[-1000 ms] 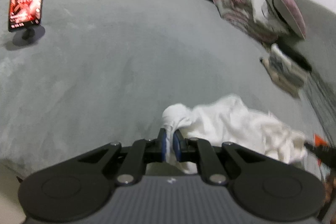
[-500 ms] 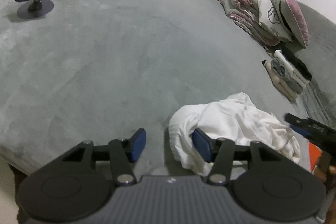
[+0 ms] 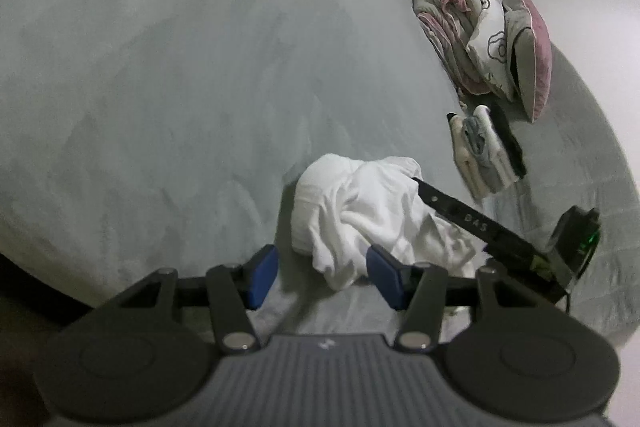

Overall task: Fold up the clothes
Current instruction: 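Grasp the garment with the left tool while the right tool holds its edge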

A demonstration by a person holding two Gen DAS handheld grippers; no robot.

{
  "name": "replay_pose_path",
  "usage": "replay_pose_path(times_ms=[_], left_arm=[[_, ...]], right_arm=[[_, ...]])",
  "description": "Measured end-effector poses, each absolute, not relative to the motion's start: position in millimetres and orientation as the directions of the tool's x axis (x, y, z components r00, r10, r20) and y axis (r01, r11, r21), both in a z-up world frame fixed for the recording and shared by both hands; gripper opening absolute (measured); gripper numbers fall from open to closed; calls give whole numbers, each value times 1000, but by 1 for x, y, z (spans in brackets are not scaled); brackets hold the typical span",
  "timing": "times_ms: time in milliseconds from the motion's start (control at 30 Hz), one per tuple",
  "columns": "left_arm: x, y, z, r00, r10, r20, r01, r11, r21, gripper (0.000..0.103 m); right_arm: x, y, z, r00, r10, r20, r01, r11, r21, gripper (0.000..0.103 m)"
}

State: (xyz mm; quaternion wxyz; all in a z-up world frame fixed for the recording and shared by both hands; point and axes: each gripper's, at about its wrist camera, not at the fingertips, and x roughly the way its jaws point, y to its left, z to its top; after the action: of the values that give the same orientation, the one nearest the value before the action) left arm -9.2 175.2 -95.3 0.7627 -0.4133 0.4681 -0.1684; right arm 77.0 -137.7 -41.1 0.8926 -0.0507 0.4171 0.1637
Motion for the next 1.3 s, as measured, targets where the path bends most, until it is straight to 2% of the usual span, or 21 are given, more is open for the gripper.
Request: replay_pose_path(times_ms=[133,167,200,233,267,333,567,800,933,1300], left_arm=[[5,174,-108,519,-666,-536,-169,535,-828,48],[9,173,-110,526,-660,-536,-175,533,-828,47],[13,172,-112,533,-647,-545,-182,541,-821,35],[17,170,-113,540,-634,-554,-189,549,-814,22],[20,169,-113,549,-617,-564,-195,561,-804,15],[24,168,-109,578,-568,-586,-200,598,-776,10],[24,174,-67,709,-377,-595,-161,736,-658,9],[37,199,-41,785,-191,-589,-215,808,-549,9],[49,215,-36,801,-103,-590,-273,814,-512,9],[82,248,-54,784,38,-619,-397,798,-454,9]], right_arm=[[89,-139,-48,565,257,-784,-327,942,73,44],[91,-139,-51,557,258,-789,-325,942,78,38],[92,-139,-53,550,261,-793,-325,942,85,21],[94,-139,-55,542,269,-796,-326,941,96,18],[97,-141,-55,538,276,-797,-321,941,109,15],[104,-141,-52,541,294,-788,-317,939,133,12],[129,-111,-26,603,335,-724,-371,921,117,11],[160,-50,-7,644,390,-658,-458,886,77,10],[181,-9,-8,646,409,-645,-500,865,49,9],[230,71,-36,637,398,-661,-519,855,14,8]])
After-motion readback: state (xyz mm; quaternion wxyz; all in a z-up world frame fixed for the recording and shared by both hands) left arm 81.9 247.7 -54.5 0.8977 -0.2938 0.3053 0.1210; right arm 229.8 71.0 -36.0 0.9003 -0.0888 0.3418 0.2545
